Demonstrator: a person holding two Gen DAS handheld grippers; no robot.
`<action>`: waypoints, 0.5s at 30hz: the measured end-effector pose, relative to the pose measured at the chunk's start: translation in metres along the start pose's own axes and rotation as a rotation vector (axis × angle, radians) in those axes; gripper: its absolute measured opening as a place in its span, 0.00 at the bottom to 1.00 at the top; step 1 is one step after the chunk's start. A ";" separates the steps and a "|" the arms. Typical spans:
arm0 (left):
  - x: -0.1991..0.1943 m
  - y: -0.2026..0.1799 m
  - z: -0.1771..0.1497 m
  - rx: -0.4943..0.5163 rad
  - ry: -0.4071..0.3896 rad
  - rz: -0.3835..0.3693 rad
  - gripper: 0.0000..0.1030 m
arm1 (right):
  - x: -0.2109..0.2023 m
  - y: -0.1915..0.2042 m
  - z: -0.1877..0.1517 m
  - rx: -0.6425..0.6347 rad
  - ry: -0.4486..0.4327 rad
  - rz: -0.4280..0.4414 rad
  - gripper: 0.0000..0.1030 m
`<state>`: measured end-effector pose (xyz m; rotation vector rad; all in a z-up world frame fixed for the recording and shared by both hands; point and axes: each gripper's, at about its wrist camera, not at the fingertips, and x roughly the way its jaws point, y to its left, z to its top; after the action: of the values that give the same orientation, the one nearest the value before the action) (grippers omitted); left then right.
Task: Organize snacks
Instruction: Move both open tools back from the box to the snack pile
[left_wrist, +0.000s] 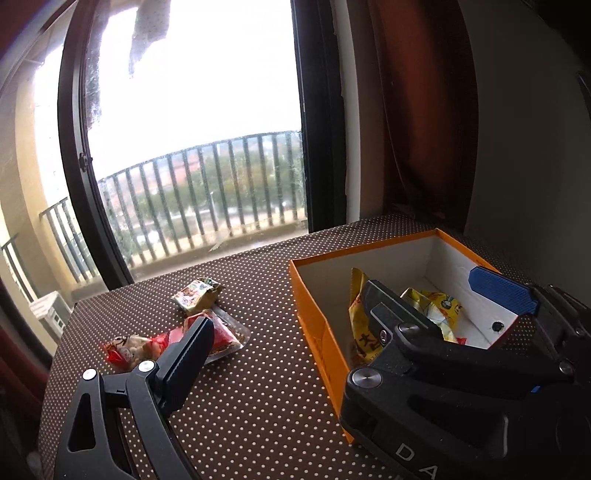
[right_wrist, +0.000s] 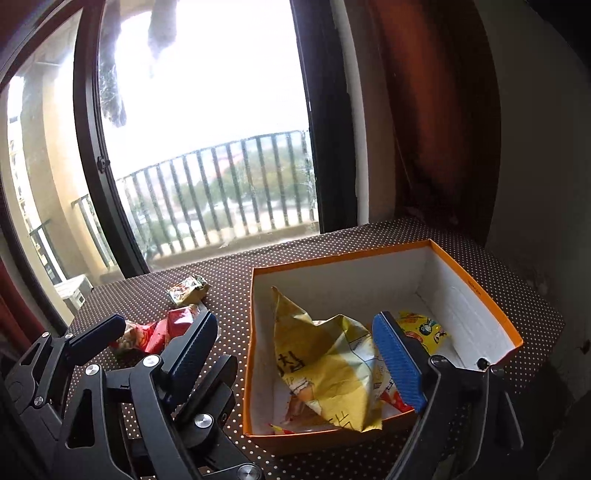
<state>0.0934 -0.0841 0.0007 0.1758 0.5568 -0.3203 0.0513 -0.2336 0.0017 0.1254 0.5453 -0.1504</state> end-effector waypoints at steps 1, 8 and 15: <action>-0.001 0.004 -0.001 -0.004 -0.001 0.004 0.91 | 0.000 0.004 0.000 -0.004 -0.001 0.003 0.88; -0.004 0.032 -0.008 -0.030 -0.014 0.041 0.91 | 0.005 0.028 -0.002 -0.024 -0.007 0.020 0.92; 0.006 0.066 -0.018 -0.060 0.017 0.055 0.91 | 0.025 0.059 -0.007 -0.054 0.019 0.039 0.94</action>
<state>0.1122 -0.0194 -0.0128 0.1355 0.5764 -0.2483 0.0785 -0.1776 -0.0127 0.0846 0.5654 -0.0964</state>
